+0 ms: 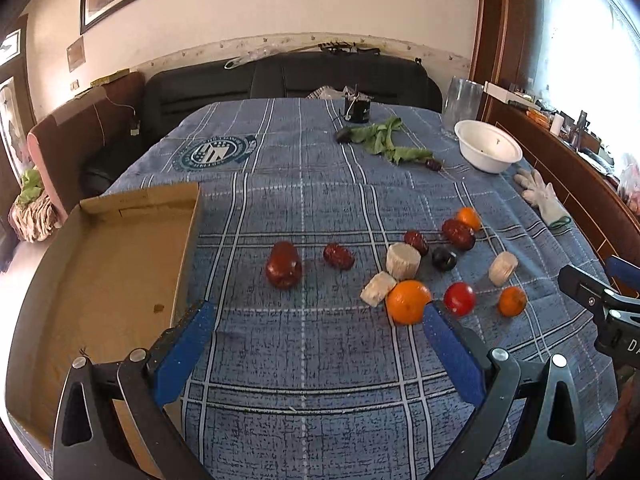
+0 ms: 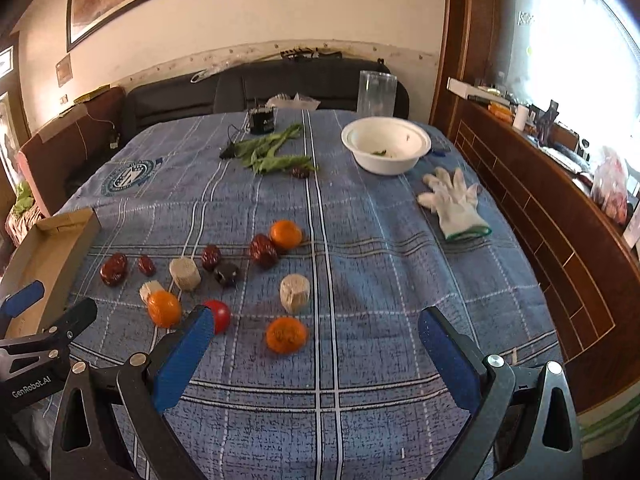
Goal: Organize fruits
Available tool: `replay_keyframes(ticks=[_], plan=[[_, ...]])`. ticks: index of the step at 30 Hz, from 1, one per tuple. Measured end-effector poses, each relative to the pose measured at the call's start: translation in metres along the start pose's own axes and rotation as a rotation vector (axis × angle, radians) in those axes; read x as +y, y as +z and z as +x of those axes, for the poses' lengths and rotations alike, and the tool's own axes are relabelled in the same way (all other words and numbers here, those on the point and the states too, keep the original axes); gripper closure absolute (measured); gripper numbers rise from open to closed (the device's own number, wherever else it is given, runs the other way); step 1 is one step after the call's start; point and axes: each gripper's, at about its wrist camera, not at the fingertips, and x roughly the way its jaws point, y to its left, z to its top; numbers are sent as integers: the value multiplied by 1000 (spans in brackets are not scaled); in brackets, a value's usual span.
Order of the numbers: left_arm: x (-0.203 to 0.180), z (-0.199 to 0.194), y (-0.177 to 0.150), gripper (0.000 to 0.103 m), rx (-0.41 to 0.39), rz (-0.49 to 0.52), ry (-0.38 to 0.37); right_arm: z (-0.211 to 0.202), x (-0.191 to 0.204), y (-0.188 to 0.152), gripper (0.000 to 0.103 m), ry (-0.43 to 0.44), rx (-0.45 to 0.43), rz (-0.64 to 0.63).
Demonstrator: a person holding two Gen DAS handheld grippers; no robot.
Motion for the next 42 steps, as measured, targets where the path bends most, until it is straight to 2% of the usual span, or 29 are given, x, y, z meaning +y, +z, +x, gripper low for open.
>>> replay_keyframes(ticks=[7,15,17,19,22,26,33,39,41,42], plan=[[-4,10,-10,0,36,15,-16,15,-5,-9,0,15,40,23],[-14,15,-14,0,55,48,-54,21,-6,-11,0,45,46,31],[-15,16,-15,5,64,48,-79,23,-6,-11,0,54,47,36],[-16,18,-16,20,83,46,-116,25,-8,-12,2,62,51,43],[-18,22,-17,33,109,42,-147,28,-10,-12,9,73,57,51],[-19,26,-16,36,124,37,-170,36,-12,-11,16,91,77,71],[-28,33,-7,37,99,66,-204,47,-9,-12,16,117,93,69],[-42,56,1,37,127,90,-248,60,-13,-19,16,123,121,60],[-47,67,0,43,155,91,-256,64,-12,-17,17,115,125,47],[-48,69,-1,55,164,92,-255,67,-11,-16,18,106,127,38]])
